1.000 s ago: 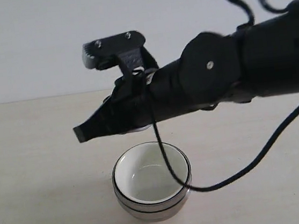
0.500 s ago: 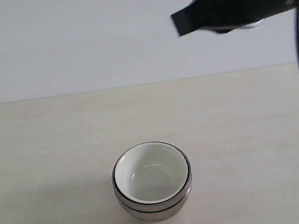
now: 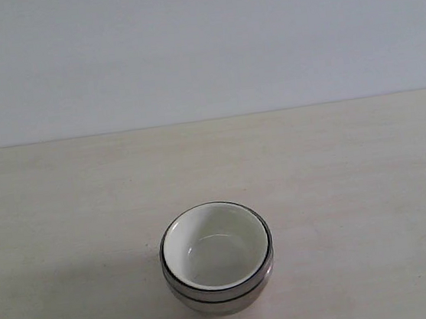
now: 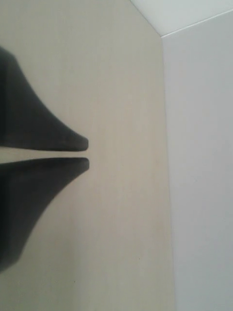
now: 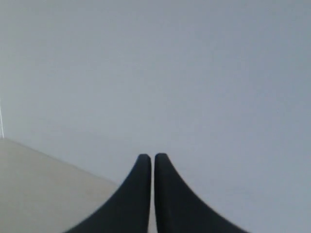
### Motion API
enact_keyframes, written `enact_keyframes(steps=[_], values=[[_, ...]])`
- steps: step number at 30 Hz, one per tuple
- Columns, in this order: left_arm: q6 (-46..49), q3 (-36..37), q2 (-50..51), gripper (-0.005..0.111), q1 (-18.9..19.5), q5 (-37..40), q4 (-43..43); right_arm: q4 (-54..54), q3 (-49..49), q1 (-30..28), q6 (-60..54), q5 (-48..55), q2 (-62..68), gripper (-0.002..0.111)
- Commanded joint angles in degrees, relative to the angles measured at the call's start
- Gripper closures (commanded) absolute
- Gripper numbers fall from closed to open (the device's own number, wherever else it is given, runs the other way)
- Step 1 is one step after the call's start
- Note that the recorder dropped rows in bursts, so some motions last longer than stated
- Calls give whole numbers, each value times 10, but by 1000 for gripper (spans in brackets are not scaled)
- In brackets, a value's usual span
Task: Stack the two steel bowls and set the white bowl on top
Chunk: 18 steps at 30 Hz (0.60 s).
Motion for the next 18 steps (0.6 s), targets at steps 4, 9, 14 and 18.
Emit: enact_keyframes(steps=[4, 9, 14, 18], values=[[-5, 2, -2, 103, 2, 0, -3, -79, -1, -2, 63, 24, -116, 108], [-5, 2, -2, 103, 2, 0, -3, -130, -1, -2, 103, 40, -178, 108], [-5, 2, -2, 103, 2, 0, -3, -156, -1, -4, 114, 67, -227, 108], [-5, 2, -2, 103, 2, 0, -3, -160, -1, -7, 115, 105, -260, 108]])
